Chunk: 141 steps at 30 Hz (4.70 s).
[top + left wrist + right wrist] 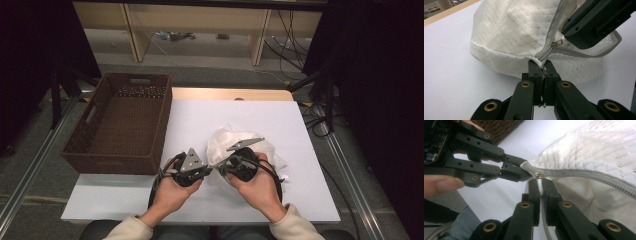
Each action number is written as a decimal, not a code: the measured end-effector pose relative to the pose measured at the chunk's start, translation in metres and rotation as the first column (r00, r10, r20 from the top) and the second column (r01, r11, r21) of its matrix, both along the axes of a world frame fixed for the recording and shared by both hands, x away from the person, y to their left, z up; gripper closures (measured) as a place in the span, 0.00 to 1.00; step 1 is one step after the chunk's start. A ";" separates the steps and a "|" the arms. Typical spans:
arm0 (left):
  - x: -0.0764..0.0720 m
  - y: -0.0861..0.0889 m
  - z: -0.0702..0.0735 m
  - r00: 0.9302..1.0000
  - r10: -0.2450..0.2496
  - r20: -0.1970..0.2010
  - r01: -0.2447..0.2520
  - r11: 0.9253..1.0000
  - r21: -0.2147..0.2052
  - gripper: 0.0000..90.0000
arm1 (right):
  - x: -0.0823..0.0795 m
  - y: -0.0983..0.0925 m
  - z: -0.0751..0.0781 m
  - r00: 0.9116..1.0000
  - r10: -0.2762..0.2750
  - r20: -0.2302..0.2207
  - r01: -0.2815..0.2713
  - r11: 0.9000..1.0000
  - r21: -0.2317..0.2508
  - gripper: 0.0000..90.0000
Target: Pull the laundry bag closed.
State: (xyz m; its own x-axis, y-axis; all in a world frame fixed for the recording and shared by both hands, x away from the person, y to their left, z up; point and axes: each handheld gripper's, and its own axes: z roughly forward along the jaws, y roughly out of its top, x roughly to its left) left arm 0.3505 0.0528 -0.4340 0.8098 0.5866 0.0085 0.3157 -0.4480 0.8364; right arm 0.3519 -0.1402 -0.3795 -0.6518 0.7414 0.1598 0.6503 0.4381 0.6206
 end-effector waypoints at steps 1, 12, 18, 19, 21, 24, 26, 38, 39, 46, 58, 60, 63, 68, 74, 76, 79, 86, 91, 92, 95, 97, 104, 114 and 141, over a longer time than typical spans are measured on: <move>0.001 0.000 0.000 1.000 -0.007 0.002 0.007 1.000 0.003 0.97 | 0.000 0.000 0.000 1.000 -0.002 0.003 0.002 1.000 -0.002 0.97; 0.000 0.000 -0.001 1.000 -0.001 -0.030 0.000 1.000 -0.022 0.97 | 0.000 -0.002 -0.001 1.000 -0.001 -0.009 0.001 1.000 0.008 0.97; 0.000 0.001 -0.001 1.000 0.007 -0.001 -0.007 1.000 -0.004 0.97 | 0.003 -0.009 -0.005 1.000 0.014 -0.018 -0.013 0.999 0.033 0.97; 0.000 0.000 -0.002 1.000 0.009 -0.001 -0.009 1.000 -0.013 0.97 | 0.003 -0.010 -0.005 1.000 0.004 -0.031 -0.003 0.999 0.039 0.97; 0.000 -0.001 -0.002 1.000 0.018 -0.012 -0.018 1.000 -0.019 0.97 | 0.004 -0.012 -0.005 1.000 0.012 -0.020 -0.011 0.999 0.041 0.97; 0.002 0.001 -0.002 1.000 -0.008 0.001 0.008 1.000 0.011 0.97 | 0.004 -0.012 -0.007 1.000 0.017 -0.022 -0.016 0.999 0.048 0.97; 0.001 0.000 -0.003 1.000 0.011 -0.019 -0.011 1.000 -0.008 0.97 | 0.004 -0.012 -0.009 1.000 0.011 -0.021 -0.010 0.999 0.053 0.97; 0.001 -0.001 -0.005 1.000 0.016 -0.023 -0.017 1.000 -0.011 0.97 | 0.001 -0.009 -0.010 1.000 0.013 -0.003 -0.013 1.000 0.022 0.97; 0.001 -0.001 -0.005 0.999 0.020 -0.031 -0.021 1.000 -0.010 0.97 | 0.000 -0.009 -0.009 1.000 -0.001 -0.014 0.001 1.000 0.017 0.97; 0.004 0.002 -0.005 0.999 0.024 -0.042 -0.024 1.000 -0.008 0.97 | -0.005 -0.006 -0.006 1.000 -0.018 0.002 0.018 1.000 -0.007 0.97; 0.004 0.006 -0.005 0.996 0.019 -0.082 -0.022 0.999 -0.033 0.97 | -0.003 -0.015 -0.004 1.000 -0.022 -0.001 0.022 1.000 -0.003 0.97; 0.003 0.004 -0.006 0.997 -0.004 -0.080 0.001 0.999 -0.040 0.97 | -0.003 -0.015 -0.005 1.000 -0.021 -0.002 0.021 1.000 0.008 0.97; 0.002 0.004 -0.005 0.998 0.027 -0.063 -0.028 0.999 -0.017 0.97 | -0.003 -0.017 -0.007 0.999 -0.036 -0.026 0.037 0.999 0.013 0.97; 0.004 0.007 -0.006 0.997 0.056 -0.054 -0.057 0.998 -0.014 0.97 | 0.001 -0.022 -0.009 1.000 -0.020 0.013 0.020 1.000 0.011 0.97; 0.004 0.008 -0.006 0.996 0.061 -0.065 -0.063 0.998 -0.018 0.97 | 0.001 -0.029 -0.008 1.000 -0.017 -0.001 0.017 1.000 0.009 0.97; 0.004 0.008 -0.006 0.996 0.063 -0.062 -0.064 0.998 -0.014 0.97 | 0.000 -0.030 -0.008 0.999 -0.052 -0.010 0.052 0.999 0.008 0.97; 0.005 0.009 -0.006 0.997 0.062 -0.056 -0.063 0.998 -0.014 0.97 | 0.000 -0.032 -0.007 0.999 -0.038 -0.012 0.038 0.999 0.009 0.97; 0.005 0.009 -0.006 0.996 0.064 -0.055 -0.064 0.998 -0.008 0.97 | 0.000 -0.032 -0.009 0.999 -0.051 -0.007 0.051 0.998 0.027 0.97; 0.005 0.009 -0.006 0.997 0.062 -0.054 -0.063 0.998 -0.007 0.97 | -0.001 -0.033 -0.007 0.998 -0.051 -0.036 0.052 0.998 0.019 0.97; 0.005 0.010 -0.006 0.996 0.063 -0.057 -0.064 0.998 -0.007 0.97 | -0.001 -0.034 -0.007 0.999 -0.048 -0.022 0.048 0.999 0.011 0.97; 0.005 0.010 -0.007 0.996 0.065 -0.057 -0.065 0.998 -0.007 0.97 | 0.001 -0.036 -0.008 0.999 -0.038 0.002 0.038 0.999 0.016 0.97; 0.005 0.010 -0.006 0.996 0.064 -0.054 -0.064 0.998 -0.006 0.97 | 0.001 -0.037 -0.007 1.000 -0.030 -0.004 0.030 0.999 0.012 0.97; 0.005 0.010 -0.006 0.996 0.063 -0.056 -0.064 0.998 -0.011 0.97 | -0.001 -0.036 -0.007 0.998 -0.059 -0.004 0.059 0.998 0.025 0.96; 0.005 0.010 -0.006 0.997 0.054 -0.056 -0.054 0.998 -0.010 0.97 | 0.001 -0.040 -0.008 0.998 -0.053 0.016 0.053 0.998 0.032 0.96; 0.004 0.010 -0.006 0.997 0.066 -0.038 -0.067 0.998 -0.008 0.97 | -0.001 -0.046 -0.006 0.996 -0.084 -0.021 0.084 0.996 0.026 0.96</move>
State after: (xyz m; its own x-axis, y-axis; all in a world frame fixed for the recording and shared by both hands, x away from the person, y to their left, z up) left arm 0.3549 0.0624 -0.4400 0.7686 0.6391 -0.0267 0.3757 -0.4173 0.8275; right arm 0.3507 -0.1859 -0.3851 -0.5840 0.7885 0.1928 0.6963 0.3646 0.6183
